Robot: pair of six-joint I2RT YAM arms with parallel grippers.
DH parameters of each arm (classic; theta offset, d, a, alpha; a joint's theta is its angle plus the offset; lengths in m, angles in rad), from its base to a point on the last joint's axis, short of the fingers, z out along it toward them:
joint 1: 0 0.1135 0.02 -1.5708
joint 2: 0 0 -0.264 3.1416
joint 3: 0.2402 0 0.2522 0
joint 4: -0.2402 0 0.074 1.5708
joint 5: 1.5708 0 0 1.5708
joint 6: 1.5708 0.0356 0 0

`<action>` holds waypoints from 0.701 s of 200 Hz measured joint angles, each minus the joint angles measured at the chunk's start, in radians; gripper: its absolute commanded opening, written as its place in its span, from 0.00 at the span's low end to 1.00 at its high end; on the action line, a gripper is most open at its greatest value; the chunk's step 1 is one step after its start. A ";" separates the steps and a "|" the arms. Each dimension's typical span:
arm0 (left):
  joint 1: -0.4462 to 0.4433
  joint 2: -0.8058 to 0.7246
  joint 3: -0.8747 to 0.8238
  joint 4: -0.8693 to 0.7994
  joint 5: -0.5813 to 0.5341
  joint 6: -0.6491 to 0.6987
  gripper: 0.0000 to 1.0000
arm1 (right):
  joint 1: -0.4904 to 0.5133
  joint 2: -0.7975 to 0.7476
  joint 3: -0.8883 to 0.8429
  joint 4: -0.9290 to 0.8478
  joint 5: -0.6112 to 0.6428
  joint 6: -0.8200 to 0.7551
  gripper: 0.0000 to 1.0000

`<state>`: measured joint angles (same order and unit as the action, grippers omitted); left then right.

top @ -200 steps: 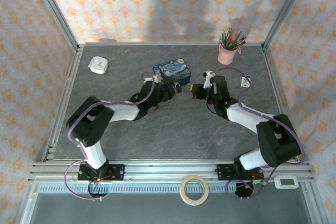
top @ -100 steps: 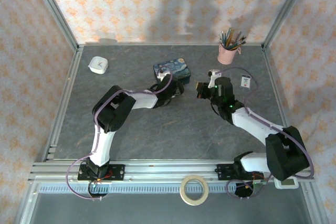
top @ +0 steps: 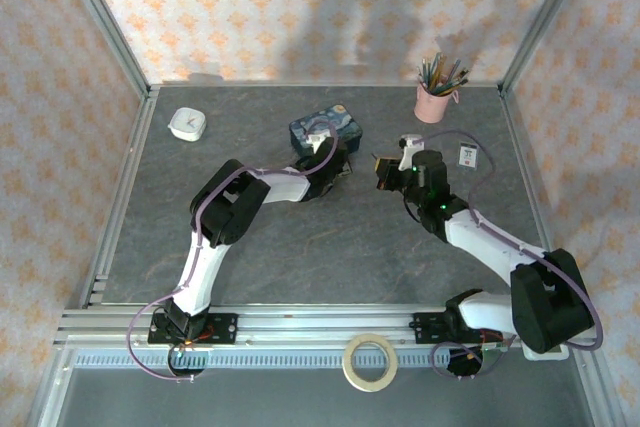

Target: Unlock the padlock with the key

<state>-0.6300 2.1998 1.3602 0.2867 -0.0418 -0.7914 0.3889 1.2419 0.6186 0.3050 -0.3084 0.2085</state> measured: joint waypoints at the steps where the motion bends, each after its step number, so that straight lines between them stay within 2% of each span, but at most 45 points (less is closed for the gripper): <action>1: 0.000 0.000 0.000 0.001 0.000 -0.002 0.00 | 0.000 0.000 0.000 0.000 -0.001 0.000 0.00; 37: 0.010 -0.006 -0.021 0.032 0.037 -0.020 0.00 | -0.004 0.027 -0.016 0.039 -0.025 0.037 0.00; 76: 0.038 -0.112 -0.200 0.122 0.145 -0.100 0.00 | -0.006 0.124 -0.062 0.147 -0.112 0.121 0.00; 106: 0.070 -0.200 -0.333 0.195 0.227 -0.183 0.00 | -0.006 0.249 -0.089 0.285 -0.225 0.220 0.00; 140: 0.084 -0.260 -0.401 0.264 0.295 -0.252 0.00 | -0.006 0.397 -0.101 0.499 -0.358 0.357 0.00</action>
<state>-0.5457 1.9400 0.9596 0.5510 0.2535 -1.0431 0.3824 1.6394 0.5179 0.8040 -0.6666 0.5652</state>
